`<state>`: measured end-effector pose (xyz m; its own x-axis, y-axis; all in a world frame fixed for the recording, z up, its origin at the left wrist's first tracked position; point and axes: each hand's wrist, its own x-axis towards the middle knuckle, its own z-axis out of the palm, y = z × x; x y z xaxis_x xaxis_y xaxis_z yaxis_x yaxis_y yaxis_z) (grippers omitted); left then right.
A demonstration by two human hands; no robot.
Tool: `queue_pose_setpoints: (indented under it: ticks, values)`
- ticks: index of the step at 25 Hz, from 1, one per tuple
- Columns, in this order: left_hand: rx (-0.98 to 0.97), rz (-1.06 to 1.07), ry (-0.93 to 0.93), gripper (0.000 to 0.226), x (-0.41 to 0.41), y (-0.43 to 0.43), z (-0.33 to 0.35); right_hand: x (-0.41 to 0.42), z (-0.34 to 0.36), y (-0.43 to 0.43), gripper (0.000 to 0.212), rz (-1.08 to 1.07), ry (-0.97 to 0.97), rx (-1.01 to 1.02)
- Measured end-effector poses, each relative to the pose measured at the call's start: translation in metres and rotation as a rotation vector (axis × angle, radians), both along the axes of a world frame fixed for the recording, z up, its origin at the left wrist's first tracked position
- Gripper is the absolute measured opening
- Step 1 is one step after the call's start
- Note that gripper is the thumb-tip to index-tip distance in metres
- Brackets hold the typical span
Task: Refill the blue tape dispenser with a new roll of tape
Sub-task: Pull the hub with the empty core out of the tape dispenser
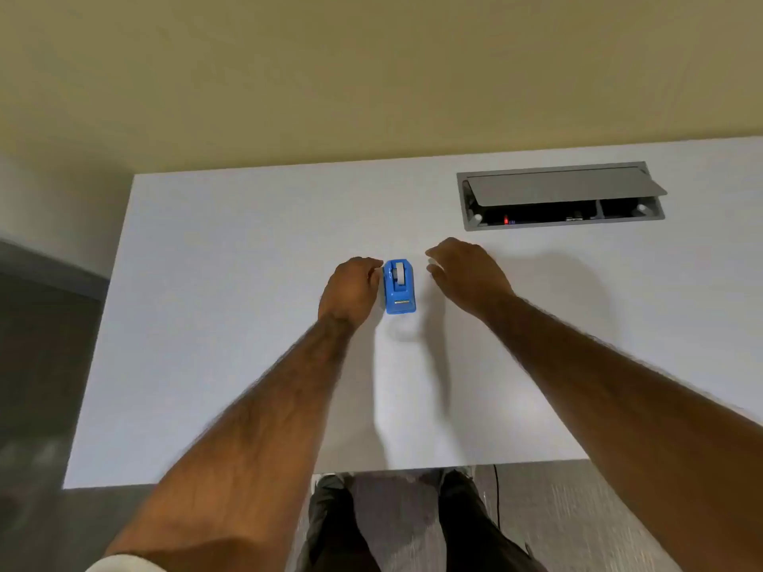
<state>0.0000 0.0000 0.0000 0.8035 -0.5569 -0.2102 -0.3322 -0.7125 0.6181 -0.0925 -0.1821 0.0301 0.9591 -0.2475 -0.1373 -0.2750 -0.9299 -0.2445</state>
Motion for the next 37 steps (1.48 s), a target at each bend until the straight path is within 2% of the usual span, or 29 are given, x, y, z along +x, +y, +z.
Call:
queue_pose_setpoints:
  ticks: [5,9,17,21,25,37]
  values:
    - [-0.139,0.139,0.147,0.024,-0.009,-0.005,-0.023,0.002,-0.019,0.016,0.036,-0.005,0.067,0.171]
    - [-0.201,0.19,0.166,0.022,-0.013,-0.006,-0.031,0.009,-0.029,0.024,0.038,-0.033,0.057,0.233]
    - [-0.242,0.234,0.181,0.019,-0.012,-0.008,-0.037,0.024,-0.039,0.031,0.043,-0.022,0.068,0.18]
    - [-0.279,0.277,0.232,0.017,-0.014,-0.009,-0.038,0.031,-0.043,0.033,0.037,-0.04,0.084,0.151]
    - [-0.267,0.281,0.231,0.015,-0.014,-0.01,-0.038,0.034,-0.044,0.035,0.03,-0.048,0.056,0.112]
    - [-0.325,0.294,0.183,0.012,-0.014,-0.013,-0.032,0.031,-0.046,0.033,0.03,-0.043,-0.041,0.102]
